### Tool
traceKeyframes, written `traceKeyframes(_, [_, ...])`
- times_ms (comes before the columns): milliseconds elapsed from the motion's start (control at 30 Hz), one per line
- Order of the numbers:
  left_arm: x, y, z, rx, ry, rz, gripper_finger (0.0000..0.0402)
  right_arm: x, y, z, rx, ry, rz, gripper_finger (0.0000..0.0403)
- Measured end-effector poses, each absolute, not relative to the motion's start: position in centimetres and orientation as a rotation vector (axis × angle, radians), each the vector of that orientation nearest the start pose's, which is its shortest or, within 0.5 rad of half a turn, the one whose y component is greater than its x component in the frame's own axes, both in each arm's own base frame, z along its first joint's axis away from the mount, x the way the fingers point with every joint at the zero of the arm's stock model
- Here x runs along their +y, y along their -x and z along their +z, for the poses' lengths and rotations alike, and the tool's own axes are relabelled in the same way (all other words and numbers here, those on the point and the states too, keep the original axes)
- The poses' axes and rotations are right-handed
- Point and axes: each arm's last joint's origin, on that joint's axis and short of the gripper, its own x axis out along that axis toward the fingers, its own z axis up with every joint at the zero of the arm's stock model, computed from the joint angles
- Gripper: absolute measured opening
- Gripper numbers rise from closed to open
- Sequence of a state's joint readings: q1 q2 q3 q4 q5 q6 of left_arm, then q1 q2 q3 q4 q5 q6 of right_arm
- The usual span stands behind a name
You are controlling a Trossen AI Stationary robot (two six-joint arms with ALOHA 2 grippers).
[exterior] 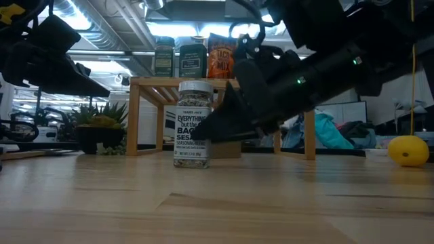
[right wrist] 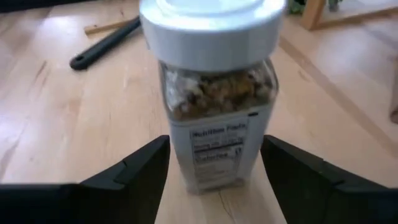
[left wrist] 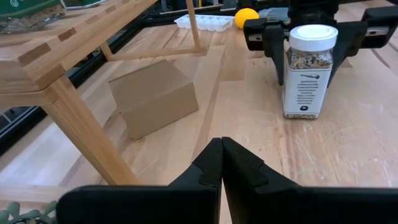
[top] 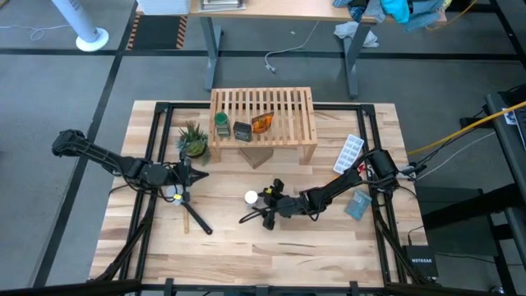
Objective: Shelf spices
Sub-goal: Put the white seasoning bottle on the shelf
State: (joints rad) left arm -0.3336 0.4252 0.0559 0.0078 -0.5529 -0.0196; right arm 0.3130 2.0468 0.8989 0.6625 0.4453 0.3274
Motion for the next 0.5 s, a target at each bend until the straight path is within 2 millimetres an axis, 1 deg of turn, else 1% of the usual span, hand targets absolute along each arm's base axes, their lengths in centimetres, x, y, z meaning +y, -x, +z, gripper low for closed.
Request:
traceKeyframes(233, [-2.36,-11.46,14.72,0.325,-0.136,0.220,0.0001,10.51,-36.66,9.91,0.391,-0.113,-0.183,0.0257])
traceKeyframes(500, [-2.36,-11.46,14.73,0.324,-0.133,0.220,0.0001,10.11,-37.03,10.28,0.343,-0.139,-0.170,0.0257])
